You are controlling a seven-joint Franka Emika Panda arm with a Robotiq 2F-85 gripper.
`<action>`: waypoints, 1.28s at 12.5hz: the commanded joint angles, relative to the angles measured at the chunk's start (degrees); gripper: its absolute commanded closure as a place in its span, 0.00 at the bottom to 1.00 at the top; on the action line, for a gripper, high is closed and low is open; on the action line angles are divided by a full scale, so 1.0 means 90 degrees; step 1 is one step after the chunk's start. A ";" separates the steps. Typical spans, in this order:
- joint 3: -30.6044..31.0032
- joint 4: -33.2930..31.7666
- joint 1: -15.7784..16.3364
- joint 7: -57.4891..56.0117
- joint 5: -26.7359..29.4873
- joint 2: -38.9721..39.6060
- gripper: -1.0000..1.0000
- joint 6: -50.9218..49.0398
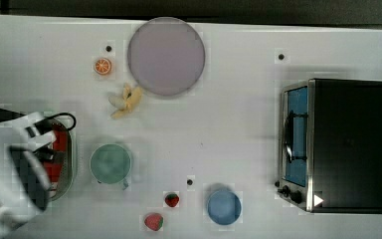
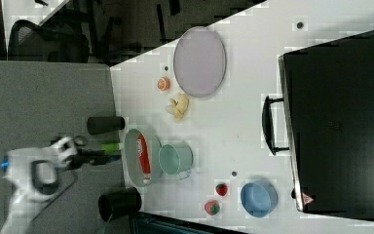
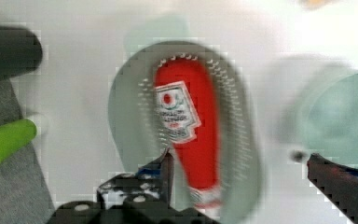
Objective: Pick Ketchup from the table and place it in strainer.
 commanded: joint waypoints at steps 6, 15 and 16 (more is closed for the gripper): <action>-0.1391 0.1222 -0.0659 0.0420 -0.0048 -0.1432 0.00 -0.2977; -0.3637 0.1427 -0.0874 0.0045 -0.0297 -0.1590 0.00 -0.3164; -0.3681 0.1431 -0.0875 -0.0205 -0.0415 -0.1590 0.00 -0.3163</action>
